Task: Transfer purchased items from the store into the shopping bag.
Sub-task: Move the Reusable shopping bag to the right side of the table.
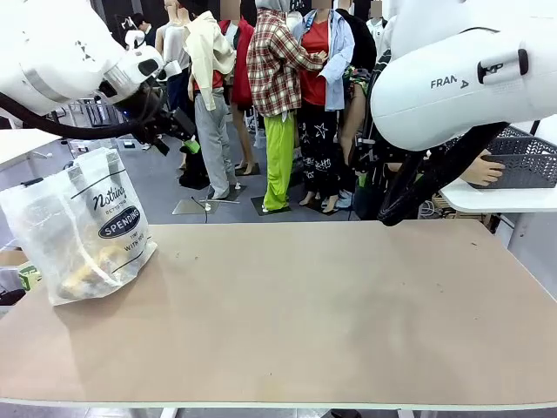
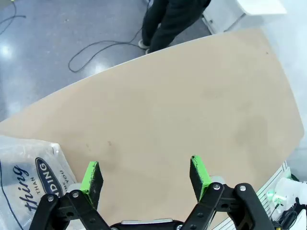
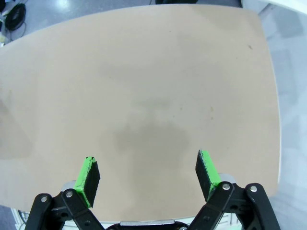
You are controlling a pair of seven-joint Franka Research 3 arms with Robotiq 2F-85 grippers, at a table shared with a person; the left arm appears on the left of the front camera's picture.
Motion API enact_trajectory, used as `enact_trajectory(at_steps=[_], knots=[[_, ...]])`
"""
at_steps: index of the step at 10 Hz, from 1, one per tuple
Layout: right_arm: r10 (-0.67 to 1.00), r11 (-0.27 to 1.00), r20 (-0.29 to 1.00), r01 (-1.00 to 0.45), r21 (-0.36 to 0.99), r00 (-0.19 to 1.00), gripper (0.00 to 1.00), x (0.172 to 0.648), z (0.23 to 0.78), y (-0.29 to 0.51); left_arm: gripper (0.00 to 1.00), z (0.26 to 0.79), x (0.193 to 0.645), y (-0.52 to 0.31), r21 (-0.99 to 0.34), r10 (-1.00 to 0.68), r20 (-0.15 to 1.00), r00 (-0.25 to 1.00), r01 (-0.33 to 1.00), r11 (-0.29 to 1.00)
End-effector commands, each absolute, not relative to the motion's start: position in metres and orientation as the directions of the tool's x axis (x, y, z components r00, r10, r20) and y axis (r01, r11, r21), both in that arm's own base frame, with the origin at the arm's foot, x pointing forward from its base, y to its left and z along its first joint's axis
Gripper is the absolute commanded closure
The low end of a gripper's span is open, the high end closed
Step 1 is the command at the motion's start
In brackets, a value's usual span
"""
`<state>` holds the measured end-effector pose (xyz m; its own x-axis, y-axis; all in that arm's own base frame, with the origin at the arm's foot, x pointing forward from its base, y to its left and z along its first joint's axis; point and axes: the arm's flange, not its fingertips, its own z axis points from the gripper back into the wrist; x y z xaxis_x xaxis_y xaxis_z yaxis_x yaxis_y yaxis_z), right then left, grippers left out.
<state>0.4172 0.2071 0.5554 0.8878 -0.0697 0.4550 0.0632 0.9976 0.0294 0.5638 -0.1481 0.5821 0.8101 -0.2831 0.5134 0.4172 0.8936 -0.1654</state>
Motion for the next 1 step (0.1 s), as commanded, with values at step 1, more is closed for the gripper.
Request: enact_trajectory(at_steps=[1], knots=[[-0.059,0.998,0.454,0.052,0.027,0.889,0.00,0.4180,0.5560,0.2052,0.06,0.5948,0.5585,-0.1420,-0.136,-0.263,0.513,0.817,0.380,0.915]])
